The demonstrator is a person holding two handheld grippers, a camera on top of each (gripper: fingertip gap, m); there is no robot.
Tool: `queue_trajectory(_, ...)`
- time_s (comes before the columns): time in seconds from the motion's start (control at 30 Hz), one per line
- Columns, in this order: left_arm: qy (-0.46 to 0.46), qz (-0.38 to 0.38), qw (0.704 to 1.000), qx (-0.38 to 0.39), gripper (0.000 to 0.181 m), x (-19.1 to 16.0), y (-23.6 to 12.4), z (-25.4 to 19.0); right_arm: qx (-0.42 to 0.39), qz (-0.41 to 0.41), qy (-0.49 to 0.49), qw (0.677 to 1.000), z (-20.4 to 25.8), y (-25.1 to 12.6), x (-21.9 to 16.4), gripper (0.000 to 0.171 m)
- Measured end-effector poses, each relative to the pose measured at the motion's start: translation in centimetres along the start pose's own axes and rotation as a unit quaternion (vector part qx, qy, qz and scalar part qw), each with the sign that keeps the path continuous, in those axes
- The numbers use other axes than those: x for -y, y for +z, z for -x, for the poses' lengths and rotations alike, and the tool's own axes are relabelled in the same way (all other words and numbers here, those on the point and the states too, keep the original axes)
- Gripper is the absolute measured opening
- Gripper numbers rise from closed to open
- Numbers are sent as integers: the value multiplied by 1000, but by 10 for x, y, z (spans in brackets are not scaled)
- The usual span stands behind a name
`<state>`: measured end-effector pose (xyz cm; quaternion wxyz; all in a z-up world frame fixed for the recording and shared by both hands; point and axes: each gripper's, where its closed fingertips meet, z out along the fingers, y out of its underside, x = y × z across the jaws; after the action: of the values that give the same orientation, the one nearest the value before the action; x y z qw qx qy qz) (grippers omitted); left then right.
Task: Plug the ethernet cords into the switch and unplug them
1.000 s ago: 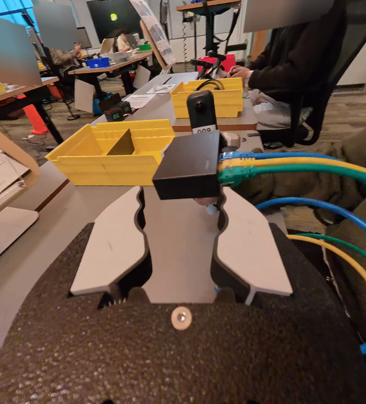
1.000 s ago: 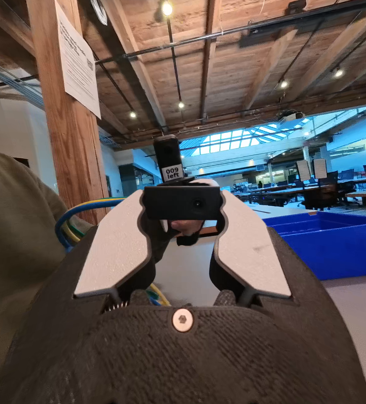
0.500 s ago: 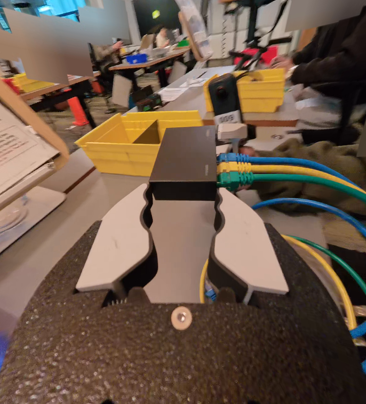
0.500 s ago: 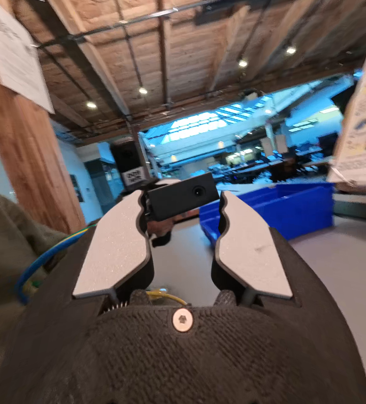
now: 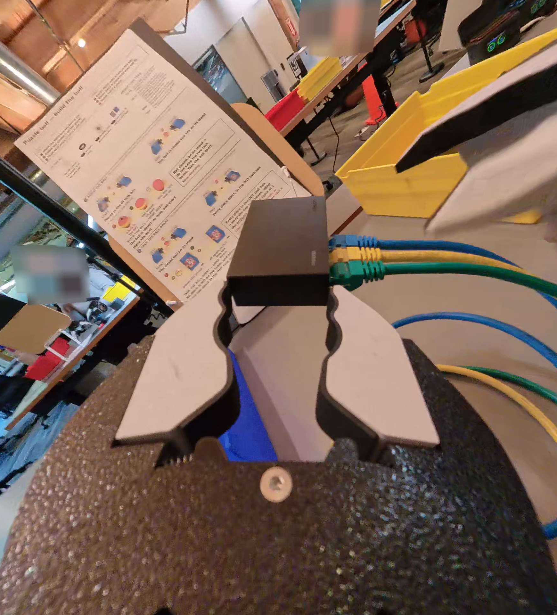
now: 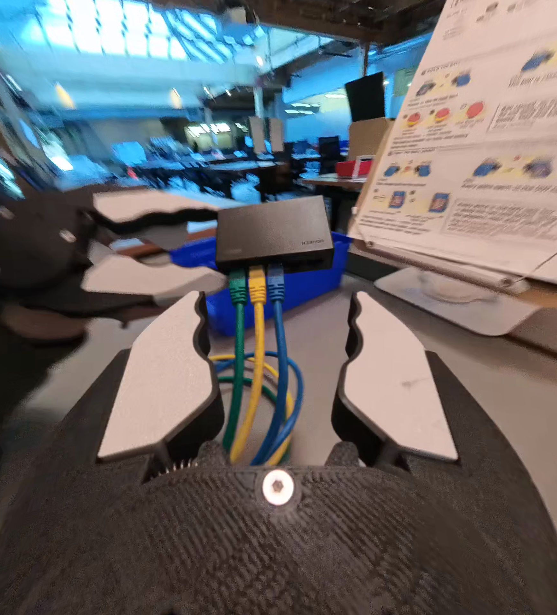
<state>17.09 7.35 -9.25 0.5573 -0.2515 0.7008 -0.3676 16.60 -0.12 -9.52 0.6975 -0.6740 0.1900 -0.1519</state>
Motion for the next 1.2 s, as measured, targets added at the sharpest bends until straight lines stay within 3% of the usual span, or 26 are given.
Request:
queue_trajectory(0.03,-10,0,1000,-2,54,1,0,-3,-13,15,-40,999,0,4,-7,80)
queue_trajectory(0.13,-27,-5,1000,4,54,4,-1,-7,9,46,-63,997,10,11,-24,60)
queue_trajectory(0.27,-35,-21,999,0,54,11,-3,-13,6,26,-99,995,10,11,-22,35)
queue_trajectory(0.57,-33,-40,999,-1,54,15,-4,-19,-1,30,-174,984,4,5,-23,29)
queue_trajectory(0.7,-120,-76,986,-87,53,27,-12,-25,-16,14,-233,972,-2,-4,-13,29)
queue_trajectory(0.83,-270,-54,933,-231,67,30,-22,-36,-17,-6,-320,947,-1,-15,-3,28)
queue_trajectory(1.0,-457,-2,776,-435,63,33,-38,-48,-27,-8,-443,896,5,-24,4,28)
queue_trajectory(1.07,-489,16,733,-473,56,32,-42,-50,-17,-8,-469,883,9,-27,3,28)
queue_trajectory(1.13,-505,35,716,-482,40,26,-40,-52,-11,-3,-488,873,12,-29,4,28)
queue_trajectory(1.2,-527,32,684,-503,38,28,-41,-53,-11,0,-503,864,12,-31,4,28)
